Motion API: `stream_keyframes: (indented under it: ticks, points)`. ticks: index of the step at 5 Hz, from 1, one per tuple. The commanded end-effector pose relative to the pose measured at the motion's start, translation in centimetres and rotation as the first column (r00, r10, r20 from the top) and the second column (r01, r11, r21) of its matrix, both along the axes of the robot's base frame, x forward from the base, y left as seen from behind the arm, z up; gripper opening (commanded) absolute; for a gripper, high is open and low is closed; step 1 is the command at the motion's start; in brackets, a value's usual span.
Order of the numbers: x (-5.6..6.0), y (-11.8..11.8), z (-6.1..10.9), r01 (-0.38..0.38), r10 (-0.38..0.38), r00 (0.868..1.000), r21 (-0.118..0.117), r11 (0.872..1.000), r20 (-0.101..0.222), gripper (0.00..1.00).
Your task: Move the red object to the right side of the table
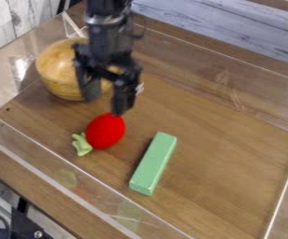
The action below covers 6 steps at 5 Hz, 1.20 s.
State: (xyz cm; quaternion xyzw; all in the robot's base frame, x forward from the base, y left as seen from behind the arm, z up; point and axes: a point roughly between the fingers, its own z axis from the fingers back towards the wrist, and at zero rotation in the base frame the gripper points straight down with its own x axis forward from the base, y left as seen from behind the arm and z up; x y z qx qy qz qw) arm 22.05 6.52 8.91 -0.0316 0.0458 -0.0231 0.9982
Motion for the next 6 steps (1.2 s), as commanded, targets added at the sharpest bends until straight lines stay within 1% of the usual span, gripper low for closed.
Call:
stream_keyframes:
  ticks: [1, 2, 3, 4, 5, 6]
  points:
    - [-0.1, -0.7, -0.5, -0.030, 0.030, 0.998, 0.007, 1.000, 0.054, 1.00]
    - [0.0, -2.3, -1.7, -0.074, 0.073, 0.995, 0.009, 0.997, 0.064, 1.00]
    - [1.0, -3.3, -0.7, -0.039, 0.038, 0.996, 0.010, 0.999, 0.082, 1.00]
    - [1.8, -3.5, 0.5, 0.005, -0.005, 0.996, 0.003, 1.000, 0.086, 1.00]
    - [1.5, -2.6, 0.8, 0.021, -0.021, 0.996, -0.010, 1.000, 0.083, 1.00]
    - [0.9, -1.9, 0.6, 0.004, -0.003, 0.998, -0.017, 1.000, 0.070, 1.00]
